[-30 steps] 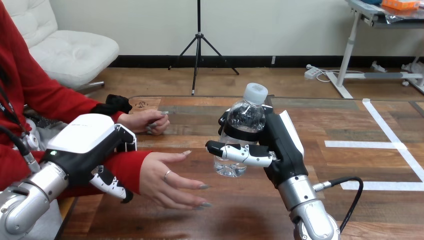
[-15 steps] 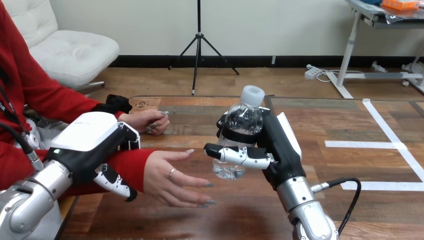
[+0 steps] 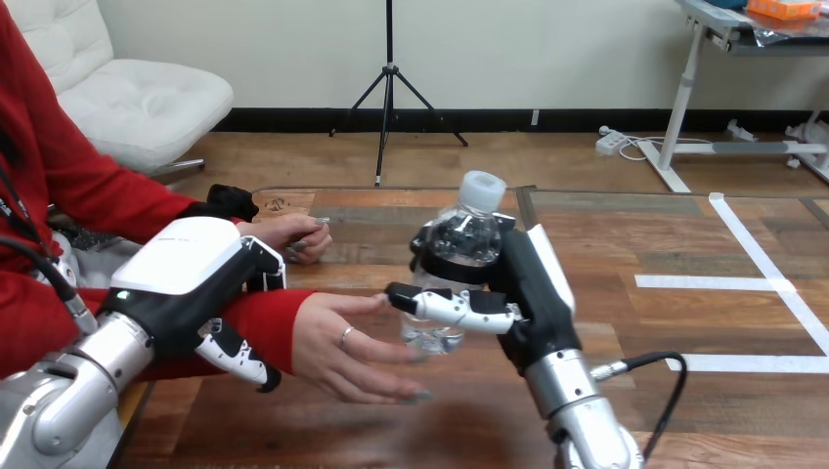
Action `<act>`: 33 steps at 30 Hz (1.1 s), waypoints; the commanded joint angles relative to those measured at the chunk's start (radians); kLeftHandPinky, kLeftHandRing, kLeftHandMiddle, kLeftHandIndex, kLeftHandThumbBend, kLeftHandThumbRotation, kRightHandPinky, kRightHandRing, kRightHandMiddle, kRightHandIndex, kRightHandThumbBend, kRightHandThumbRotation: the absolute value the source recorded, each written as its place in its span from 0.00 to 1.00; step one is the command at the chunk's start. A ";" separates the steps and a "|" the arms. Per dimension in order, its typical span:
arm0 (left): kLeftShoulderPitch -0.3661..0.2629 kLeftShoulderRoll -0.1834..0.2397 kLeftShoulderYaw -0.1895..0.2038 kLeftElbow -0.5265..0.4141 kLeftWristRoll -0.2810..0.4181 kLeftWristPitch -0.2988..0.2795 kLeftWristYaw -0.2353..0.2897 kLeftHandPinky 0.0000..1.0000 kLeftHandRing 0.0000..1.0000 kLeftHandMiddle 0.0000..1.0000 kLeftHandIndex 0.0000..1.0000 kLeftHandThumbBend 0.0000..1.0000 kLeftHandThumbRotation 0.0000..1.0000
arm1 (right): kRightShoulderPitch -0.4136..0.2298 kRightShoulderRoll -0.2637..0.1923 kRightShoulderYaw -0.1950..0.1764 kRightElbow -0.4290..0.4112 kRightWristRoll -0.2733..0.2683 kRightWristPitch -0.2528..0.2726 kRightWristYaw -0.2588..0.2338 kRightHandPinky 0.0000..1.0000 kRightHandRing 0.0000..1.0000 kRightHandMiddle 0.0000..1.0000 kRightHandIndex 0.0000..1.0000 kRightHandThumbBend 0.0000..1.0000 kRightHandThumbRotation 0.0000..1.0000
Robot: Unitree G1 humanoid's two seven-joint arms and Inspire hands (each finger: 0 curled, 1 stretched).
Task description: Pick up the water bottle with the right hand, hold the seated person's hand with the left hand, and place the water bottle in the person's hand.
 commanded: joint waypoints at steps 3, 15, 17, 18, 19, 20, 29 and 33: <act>-0.115 -0.046 0.009 -0.084 -0.018 -0.040 0.028 0.25 0.29 0.34 0.35 0.99 0.00 | -0.076 0.051 0.021 -0.053 0.002 -0.046 -0.015 0.30 0.34 0.41 0.43 0.82 0.00; -0.130 -0.067 0.000 -0.046 -0.021 -0.062 0.038 0.26 0.29 0.35 0.35 0.98 0.00 | -0.052 0.084 0.055 -0.067 -0.016 -0.045 -0.051 0.29 0.34 0.41 0.43 0.83 0.00; -0.132 -0.069 -0.002 -0.045 -0.017 -0.058 0.035 0.26 0.30 0.35 0.36 0.98 0.00 | -0.048 0.090 0.062 -0.069 -0.013 -0.044 -0.052 0.29 0.34 0.41 0.43 0.83 0.00; -0.132 -0.070 -0.002 -0.044 -0.016 -0.057 0.034 0.26 0.30 0.35 0.36 0.98 0.00 | -0.047 0.091 0.065 -0.069 -0.012 -0.043 -0.053 0.29 0.34 0.41 0.43 0.83 0.00; -0.132 -0.071 -0.003 -0.046 -0.016 -0.056 0.033 0.26 0.30 0.35 0.36 0.98 0.00 | -0.044 0.095 0.069 -0.073 -0.009 -0.039 -0.052 0.29 0.34 0.41 0.43 0.83 0.00; -0.132 -0.072 -0.003 -0.047 -0.016 -0.055 0.032 0.26 0.30 0.35 0.36 0.98 0.00 | -0.042 0.097 0.072 -0.075 -0.007 -0.037 -0.052 0.29 0.34 0.41 0.43 0.83 0.00; -0.132 -0.076 -0.003 -0.056 -0.012 -0.054 0.032 0.25 0.30 0.35 0.36 0.97 0.00 | -0.023 0.117 0.101 -0.096 -0.016 -0.026 -0.083 0.29 0.34 0.42 0.43 0.83 0.00; -0.133 -0.079 -0.003 -0.056 -0.011 -0.054 0.031 0.25 0.29 0.35 0.35 0.97 0.00 | -0.008 0.128 0.116 -0.113 -0.021 -0.018 -0.101 0.29 0.34 0.42 0.43 0.83 0.00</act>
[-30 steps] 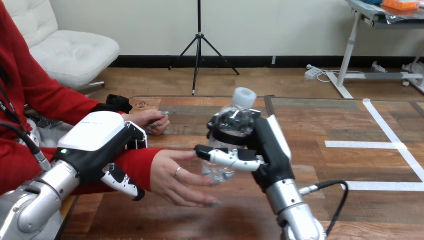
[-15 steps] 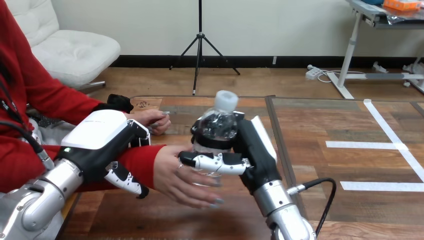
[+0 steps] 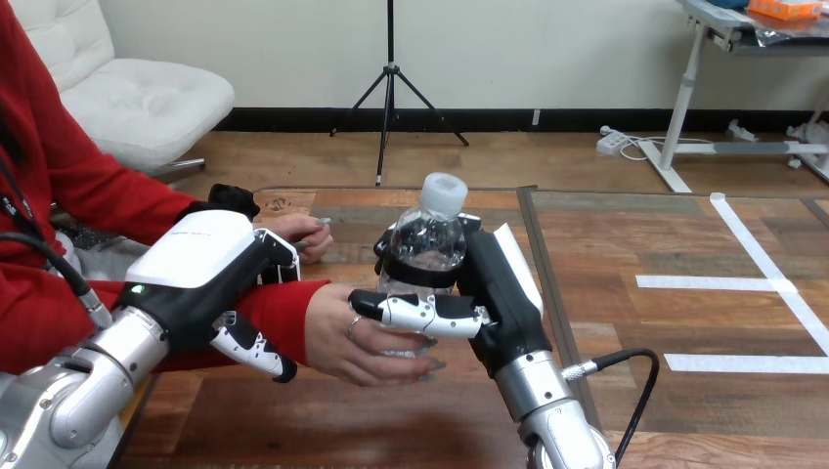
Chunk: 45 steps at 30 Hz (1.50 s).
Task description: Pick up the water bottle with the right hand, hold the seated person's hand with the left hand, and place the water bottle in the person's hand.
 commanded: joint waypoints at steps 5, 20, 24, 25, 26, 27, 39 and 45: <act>-0.113 -0.043 -0.004 -0.060 -0.012 -0.043 0.024 0.25 0.30 0.35 0.36 0.96 0.00 | -0.001 0.108 0.041 -0.100 -0.001 -0.007 -0.041 0.29 0.34 0.42 0.43 0.83 0.00; -0.121 -0.057 -0.010 -0.034 -0.014 -0.064 0.038 0.26 0.30 0.35 0.36 0.97 0.00 | 0.028 0.103 0.084 -0.143 -0.029 0.030 -0.087 0.28 0.33 0.41 0.43 0.84 0.00; -0.121 -0.061 -0.009 -0.039 -0.020 -0.060 0.029 0.25 0.29 0.35 0.36 0.98 0.00 | 0.032 0.102 0.090 -0.149 -0.014 0.036 -0.079 0.28 0.34 0.42 0.43 0.84 0.00; -0.121 -0.062 -0.009 -0.041 -0.021 -0.057 0.025 0.25 0.29 0.35 0.36 0.98 0.00 | 0.030 0.102 0.091 -0.147 -0.010 0.032 -0.077 0.28 0.34 0.42 0.43 0.84 0.00; -0.121 -0.062 -0.009 -0.042 -0.022 -0.056 0.023 0.25 0.29 0.35 0.36 0.98 0.00 | 0.029 0.101 0.091 -0.145 -0.008 0.029 -0.077 0.28 0.34 0.42 0.43 0.83 0.00; -0.121 -0.062 -0.009 -0.043 -0.022 -0.055 0.022 0.25 0.29 0.35 0.36 0.98 0.00 | 0.028 0.100 0.092 -0.144 -0.007 0.027 -0.077 0.28 0.34 0.42 0.43 0.83 0.00; -0.119 -0.075 -0.009 -0.036 -0.020 -0.059 0.032 0.26 0.30 0.35 0.36 0.98 0.00 | 0.030 0.100 0.094 -0.152 -0.004 0.043 -0.085 0.29 0.35 0.42 0.43 0.82 0.00; -0.117 -0.077 -0.008 -0.042 -0.017 -0.055 0.029 0.25 0.29 0.35 0.36 0.97 0.00 | 0.026 0.099 0.092 -0.150 0.007 0.043 -0.083 0.30 0.35 0.43 0.43 0.82 0.00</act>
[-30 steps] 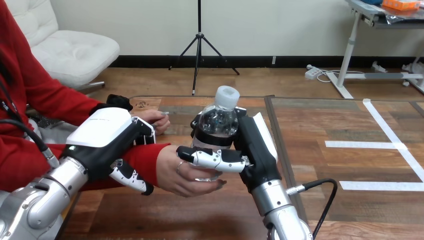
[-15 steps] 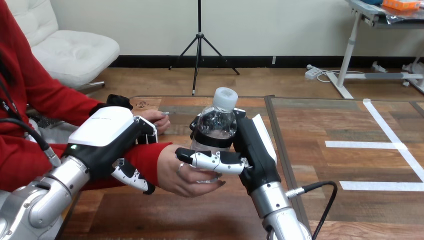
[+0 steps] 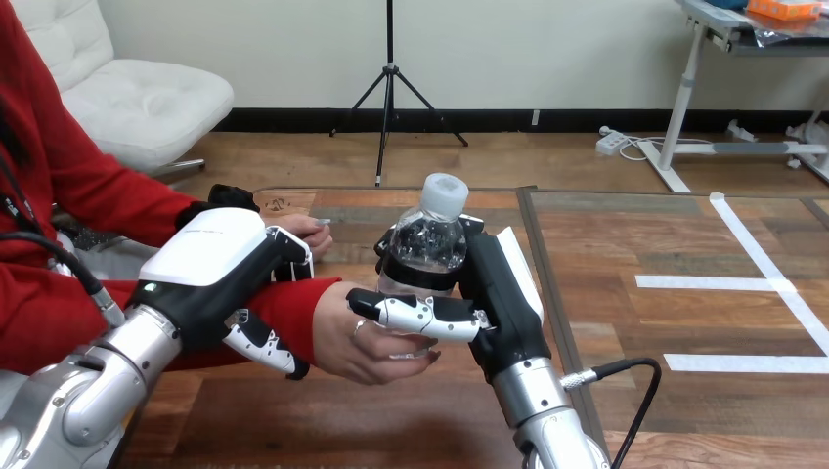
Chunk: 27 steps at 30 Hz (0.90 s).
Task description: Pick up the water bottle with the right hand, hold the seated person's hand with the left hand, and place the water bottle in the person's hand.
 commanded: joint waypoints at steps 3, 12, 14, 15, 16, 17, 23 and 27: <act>-0.106 -0.045 -0.007 -0.046 -0.013 -0.049 0.034 0.25 0.29 0.34 0.36 0.97 0.00 | -0.022 0.105 0.024 -0.063 0.019 -0.012 0.009 0.30 0.35 0.43 0.43 0.82 0.00; -0.104 -0.044 -0.001 -0.037 -0.026 -0.054 0.027 0.27 0.31 0.36 0.37 0.98 0.00 | -0.031 0.104 0.019 -0.058 0.021 -0.004 0.001 0.30 0.36 0.43 0.43 0.82 0.00; -0.102 -0.043 0.001 -0.036 -0.029 -0.058 0.027 0.27 0.32 0.37 0.37 0.98 0.00 | -0.029 0.104 0.019 -0.065 0.020 0.008 -0.001 0.30 0.36 0.43 0.43 0.83 0.00; -0.100 -0.043 0.002 -0.039 -0.031 -0.055 0.024 0.28 0.32 0.37 0.37 0.98 0.00 | -0.030 0.103 0.018 -0.065 0.017 0.009 -0.004 0.30 0.36 0.44 0.43 0.83 0.00; -0.099 -0.043 0.003 -0.041 -0.033 -0.052 0.021 0.28 0.32 0.37 0.38 0.98 0.00 | -0.030 0.103 0.018 -0.064 0.015 0.009 -0.007 0.30 0.36 0.44 0.43 0.83 0.00; -0.099 -0.043 0.003 -0.042 -0.034 -0.050 0.019 0.28 0.32 0.37 0.38 0.98 0.00 | -0.031 0.103 0.018 -0.063 0.013 0.008 -0.009 0.30 0.36 0.44 0.44 0.83 0.00; -0.098 -0.039 0.002 -0.038 -0.024 -0.057 0.028 0.30 0.34 0.39 0.40 0.97 0.00 | -0.029 0.101 0.020 -0.069 0.017 0.021 -0.009 0.33 0.40 0.47 0.46 0.85 0.00; -0.096 -0.037 0.003 -0.031 -0.023 -0.053 0.026 0.34 0.38 0.42 0.43 0.97 0.00 | -0.028 0.100 0.021 -0.073 0.015 0.029 -0.010 0.37 0.45 0.50 0.49 0.86 0.00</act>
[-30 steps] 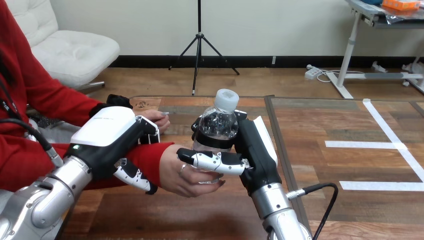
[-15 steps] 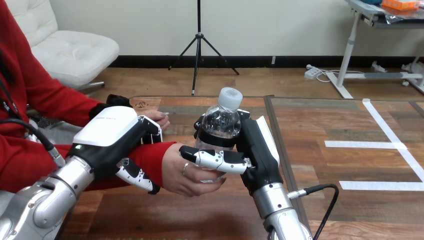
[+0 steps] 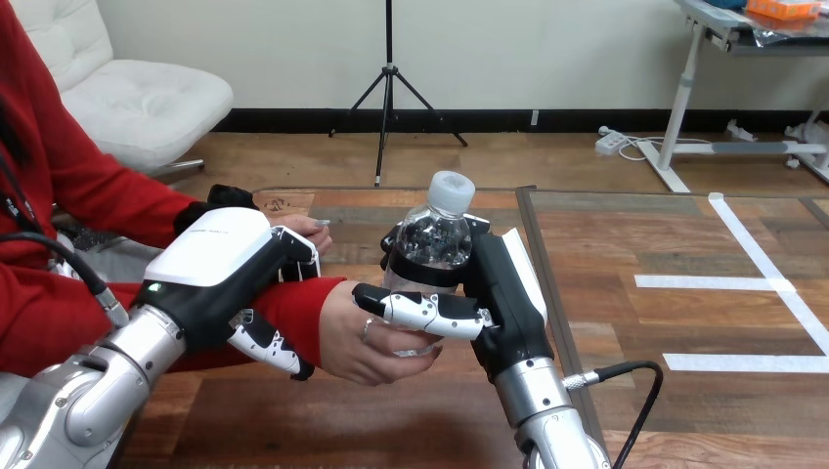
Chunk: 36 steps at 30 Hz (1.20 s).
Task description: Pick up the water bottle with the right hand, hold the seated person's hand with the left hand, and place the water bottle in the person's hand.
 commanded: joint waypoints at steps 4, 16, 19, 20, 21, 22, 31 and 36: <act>-0.094 -0.026 0.001 -0.011 -0.010 -0.052 0.044 0.41 0.45 0.49 0.51 0.98 0.04 | -0.027 0.094 0.022 -0.069 -0.012 -0.001 -0.013 0.45 0.52 0.56 0.55 0.87 0.03; -0.088 -0.010 0.005 0.023 0.007 -0.075 0.061 0.54 0.59 0.65 0.70 1.00 0.17 | -0.024 0.087 0.015 -0.073 -0.018 0.015 -0.035 0.63 0.68 0.69 0.70 0.92 0.18; -0.082 -0.005 0.009 0.020 0.003 -0.077 0.056 0.56 0.62 0.69 0.75 1.00 0.19 | -0.025 0.084 0.010 -0.074 -0.016 0.020 -0.041 0.68 0.72 0.72 0.74 0.94 0.23; -0.081 -0.005 0.009 0.019 0.002 -0.077 0.055 0.57 0.64 0.71 0.77 1.00 0.21 | -0.025 0.083 0.010 -0.075 -0.016 0.021 -0.042 0.71 0.73 0.73 0.76 0.95 0.26; -0.078 -0.003 0.011 0.015 -0.002 -0.075 0.050 0.57 0.64 0.72 0.78 1.00 0.21 | -0.026 0.081 0.008 -0.073 -0.014 0.021 -0.043 0.72 0.74 0.74 0.77 0.95 0.27; -0.076 -0.002 0.012 0.012 -0.004 -0.074 0.046 0.58 0.65 0.73 0.79 1.00 0.22 | -0.027 0.080 0.006 -0.072 -0.013 0.021 -0.043 0.73 0.75 0.75 0.78 0.96 0.29; -0.056 0.014 0.020 -0.007 -0.009 -0.079 0.038 0.70 0.78 0.84 0.89 1.00 0.31 | -0.032 0.067 -0.005 -0.064 0.010 0.021 -0.032 0.82 0.83 0.81 0.87 1.00 0.40; -0.040 0.019 0.026 -0.017 -0.009 -0.084 0.043 0.76 0.83 0.87 0.92 1.00 0.35 | -0.035 0.054 -0.012 -0.061 0.018 0.019 -0.020 0.85 0.87 0.84 0.90 1.00 0.45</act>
